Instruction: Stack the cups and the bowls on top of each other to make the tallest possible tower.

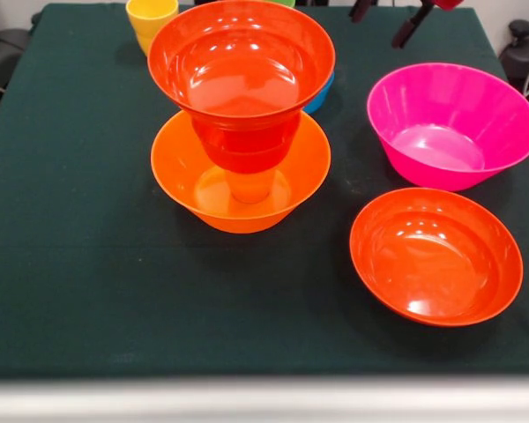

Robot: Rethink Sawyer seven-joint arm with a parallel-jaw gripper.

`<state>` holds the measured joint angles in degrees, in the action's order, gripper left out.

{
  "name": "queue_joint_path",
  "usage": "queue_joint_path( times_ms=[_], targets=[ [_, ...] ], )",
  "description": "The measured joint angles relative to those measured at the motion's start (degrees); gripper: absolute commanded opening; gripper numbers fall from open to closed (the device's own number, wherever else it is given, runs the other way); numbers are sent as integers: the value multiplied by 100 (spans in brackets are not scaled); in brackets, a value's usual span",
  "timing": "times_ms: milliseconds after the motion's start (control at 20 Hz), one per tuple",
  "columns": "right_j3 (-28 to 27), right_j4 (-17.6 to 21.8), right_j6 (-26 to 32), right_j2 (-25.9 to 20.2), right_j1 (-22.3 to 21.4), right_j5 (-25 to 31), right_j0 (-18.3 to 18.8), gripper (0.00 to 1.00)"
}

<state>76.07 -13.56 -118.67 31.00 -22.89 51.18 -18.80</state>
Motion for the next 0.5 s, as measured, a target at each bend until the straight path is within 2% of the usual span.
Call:
queue_joint_path(
  times_ms=[500],
  targets=[
    [4,-1,0,0,17,-169,-9,100]
  ],
)
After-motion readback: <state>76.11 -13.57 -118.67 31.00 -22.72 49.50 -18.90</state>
